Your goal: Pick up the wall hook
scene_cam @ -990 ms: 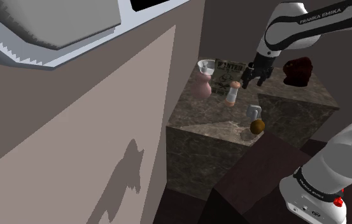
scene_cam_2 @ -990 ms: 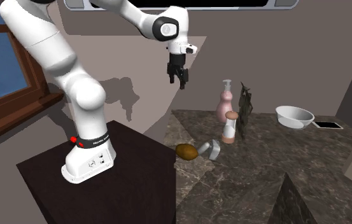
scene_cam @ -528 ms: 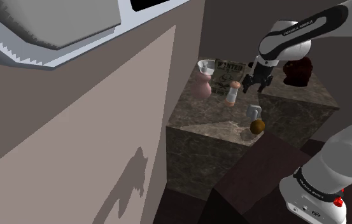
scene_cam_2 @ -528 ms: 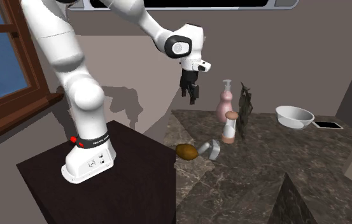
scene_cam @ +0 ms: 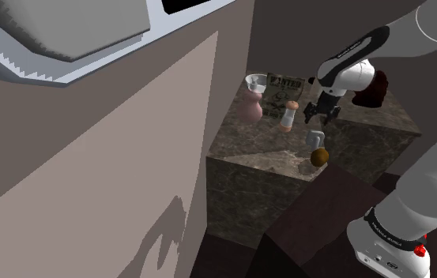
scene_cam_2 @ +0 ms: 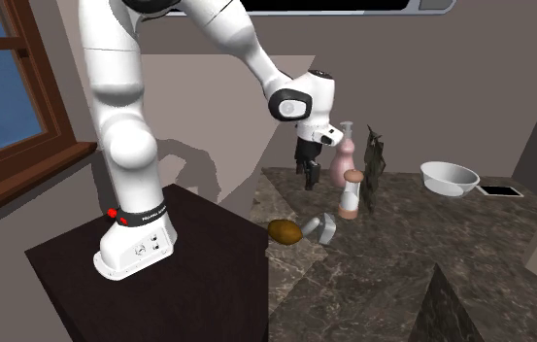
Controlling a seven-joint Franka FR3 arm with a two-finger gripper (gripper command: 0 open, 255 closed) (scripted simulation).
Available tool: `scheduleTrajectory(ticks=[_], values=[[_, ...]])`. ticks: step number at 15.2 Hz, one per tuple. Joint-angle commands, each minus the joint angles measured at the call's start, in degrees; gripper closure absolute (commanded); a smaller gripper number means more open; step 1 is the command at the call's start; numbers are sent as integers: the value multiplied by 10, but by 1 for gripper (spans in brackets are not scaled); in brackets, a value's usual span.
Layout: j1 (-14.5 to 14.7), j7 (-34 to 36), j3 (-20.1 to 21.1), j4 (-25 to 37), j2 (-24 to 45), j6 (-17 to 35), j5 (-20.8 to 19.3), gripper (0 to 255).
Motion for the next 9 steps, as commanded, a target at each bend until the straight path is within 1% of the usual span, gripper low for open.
scheduleTrajectory(ticks=[1, 4, 7, 9], values=[[-11, -16, -5, 11, 37, 18, 31, 0], [-35, -43, -5, 36, 97, 36, 82, 0], [-65, -68, 1, 65, 155, 49, 130, 0], [-72, -75, 6, 69, 169, 56, 140, 0]])
